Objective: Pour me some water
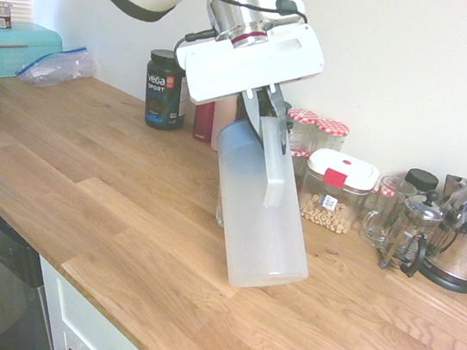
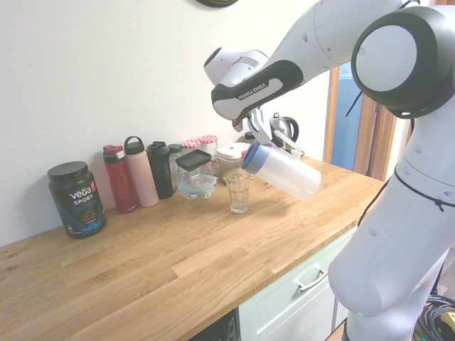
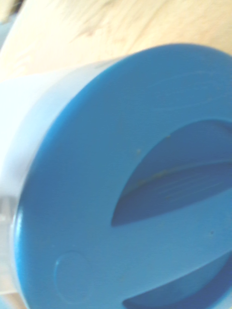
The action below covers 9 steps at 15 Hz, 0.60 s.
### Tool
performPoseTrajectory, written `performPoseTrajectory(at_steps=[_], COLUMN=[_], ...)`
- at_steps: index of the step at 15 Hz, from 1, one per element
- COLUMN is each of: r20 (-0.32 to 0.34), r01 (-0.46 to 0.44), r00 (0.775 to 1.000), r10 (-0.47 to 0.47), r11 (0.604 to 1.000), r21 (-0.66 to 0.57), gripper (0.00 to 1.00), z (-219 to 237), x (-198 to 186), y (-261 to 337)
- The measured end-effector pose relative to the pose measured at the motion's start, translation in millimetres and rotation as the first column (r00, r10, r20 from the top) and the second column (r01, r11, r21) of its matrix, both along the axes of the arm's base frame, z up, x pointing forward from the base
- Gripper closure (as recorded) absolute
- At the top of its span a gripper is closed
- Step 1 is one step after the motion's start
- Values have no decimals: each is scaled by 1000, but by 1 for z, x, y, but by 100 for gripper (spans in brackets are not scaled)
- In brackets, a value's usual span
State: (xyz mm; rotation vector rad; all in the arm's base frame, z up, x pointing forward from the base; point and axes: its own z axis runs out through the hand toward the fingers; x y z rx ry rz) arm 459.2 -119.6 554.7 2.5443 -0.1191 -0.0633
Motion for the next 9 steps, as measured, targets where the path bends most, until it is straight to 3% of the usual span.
performPoseTrajectory(at_steps=[5,9], r20=[220,340], r01=[19,93], r00=[974,920], r10=[-58,-197], r11=[985,950], r21=[174,298], gripper=[100,100], z=[49,48], x=[-52,-99], y=[-16,-6])
